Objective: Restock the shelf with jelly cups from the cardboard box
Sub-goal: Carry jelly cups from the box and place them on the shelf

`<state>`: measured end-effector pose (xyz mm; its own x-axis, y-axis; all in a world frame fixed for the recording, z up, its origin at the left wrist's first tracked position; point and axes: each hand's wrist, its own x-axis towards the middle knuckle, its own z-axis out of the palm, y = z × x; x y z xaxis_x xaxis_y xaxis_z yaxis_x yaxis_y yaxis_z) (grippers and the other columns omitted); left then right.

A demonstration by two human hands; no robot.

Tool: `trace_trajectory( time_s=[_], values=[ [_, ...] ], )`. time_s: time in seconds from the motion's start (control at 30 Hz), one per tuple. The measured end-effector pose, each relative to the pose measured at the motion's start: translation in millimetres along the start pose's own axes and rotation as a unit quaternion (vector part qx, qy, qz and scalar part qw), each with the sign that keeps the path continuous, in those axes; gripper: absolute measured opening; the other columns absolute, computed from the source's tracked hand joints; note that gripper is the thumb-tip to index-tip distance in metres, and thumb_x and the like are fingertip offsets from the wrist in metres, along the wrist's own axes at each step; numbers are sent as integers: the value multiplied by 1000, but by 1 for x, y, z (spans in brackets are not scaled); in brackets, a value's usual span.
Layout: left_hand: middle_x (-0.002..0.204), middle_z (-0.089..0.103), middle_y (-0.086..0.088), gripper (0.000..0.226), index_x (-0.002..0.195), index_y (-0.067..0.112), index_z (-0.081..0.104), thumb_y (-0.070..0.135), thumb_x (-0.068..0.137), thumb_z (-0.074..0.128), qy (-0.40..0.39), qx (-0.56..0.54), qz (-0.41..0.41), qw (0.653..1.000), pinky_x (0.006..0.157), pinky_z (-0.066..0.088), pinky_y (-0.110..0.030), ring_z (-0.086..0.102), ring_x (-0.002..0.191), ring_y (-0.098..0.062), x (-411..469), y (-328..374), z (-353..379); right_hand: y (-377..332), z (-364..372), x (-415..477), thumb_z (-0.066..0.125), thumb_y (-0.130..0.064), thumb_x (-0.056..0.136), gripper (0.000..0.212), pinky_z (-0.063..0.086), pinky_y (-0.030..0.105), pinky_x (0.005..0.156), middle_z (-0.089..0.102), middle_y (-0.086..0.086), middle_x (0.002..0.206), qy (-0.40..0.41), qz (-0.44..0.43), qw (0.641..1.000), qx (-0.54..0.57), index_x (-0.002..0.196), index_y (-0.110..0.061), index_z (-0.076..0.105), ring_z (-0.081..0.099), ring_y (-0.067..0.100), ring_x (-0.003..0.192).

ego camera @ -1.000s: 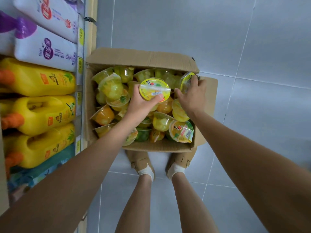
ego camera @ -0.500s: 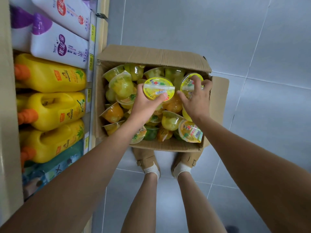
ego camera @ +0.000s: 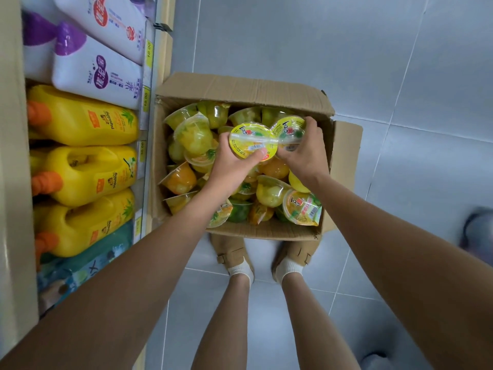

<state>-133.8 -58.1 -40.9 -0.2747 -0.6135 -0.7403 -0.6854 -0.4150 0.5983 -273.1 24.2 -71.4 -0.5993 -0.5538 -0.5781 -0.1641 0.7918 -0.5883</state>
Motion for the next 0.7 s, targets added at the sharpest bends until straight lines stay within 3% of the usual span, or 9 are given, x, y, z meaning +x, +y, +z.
trace_trajectory(
  time_s=[0.2, 0.3, 0.37, 0.47, 0.53, 0.7],
  values=[
    [114, 54, 8, 59, 127, 21, 41, 38, 80, 73, 15, -26, -33, 999, 81, 39, -23, 53, 100, -9, -8, 13, -7, -9, -12, -9, 82, -27, 71, 72, 42, 15, 74, 47, 6, 120, 6, 11, 1000, 28, 129, -12, 42, 51, 12, 96],
    [116, 57, 7, 60, 126, 24, 42, 43, 78, 74, 32, -57, -45, 997, 86, 47, -30, 55, 103, -12, -19, 20, -18, -14, -29, -21, 83, -27, 67, 62, 51, 21, 72, 58, 3, 108, -10, 8, 998, 69, 116, -16, 47, 61, 13, 90],
    [117, 58, 8, 59, 123, 30, 43, 45, 76, 75, 22, -79, -54, 995, 92, 49, -39, 57, 105, -14, -31, 27, -27, -23, -45, -34, 84, -21, 68, 58, 54, 18, 66, 62, -6, 97, -30, 5, 995, 91, 112, -19, 46, 64, 5, 82],
    [115, 59, 11, 51, 116, 39, 44, 40, 76, 76, 2, -148, -55, 987, 92, 47, -43, 58, 105, -11, -64, 47, -38, -39, -68, -61, 85, -19, 67, 63, 59, 27, 66, 63, -2, 102, -60, 15, 988, 142, 116, -18, 46, 67, 12, 88],
    [119, 58, 12, 61, 123, 37, 43, 41, 73, 77, -6, -183, -59, 981, 89, 45, -46, 57, 108, -12, -91, 65, -42, -53, -85, -81, 85, -21, 68, 62, 60, 34, 66, 63, 3, 105, -79, 33, 982, 171, 117, -14, 48, 67, 18, 92],
    [128, 57, 10, 84, 127, 34, 42, 55, 54, 77, -12, -203, -45, 978, 85, 48, -45, 57, 114, -14, -170, 115, -54, -93, -141, -140, 85, -30, 66, 66, 56, 24, 59, 67, 4, 106, -111, 46, 967, 226, 121, -12, 54, 68, 16, 90]
  ],
)
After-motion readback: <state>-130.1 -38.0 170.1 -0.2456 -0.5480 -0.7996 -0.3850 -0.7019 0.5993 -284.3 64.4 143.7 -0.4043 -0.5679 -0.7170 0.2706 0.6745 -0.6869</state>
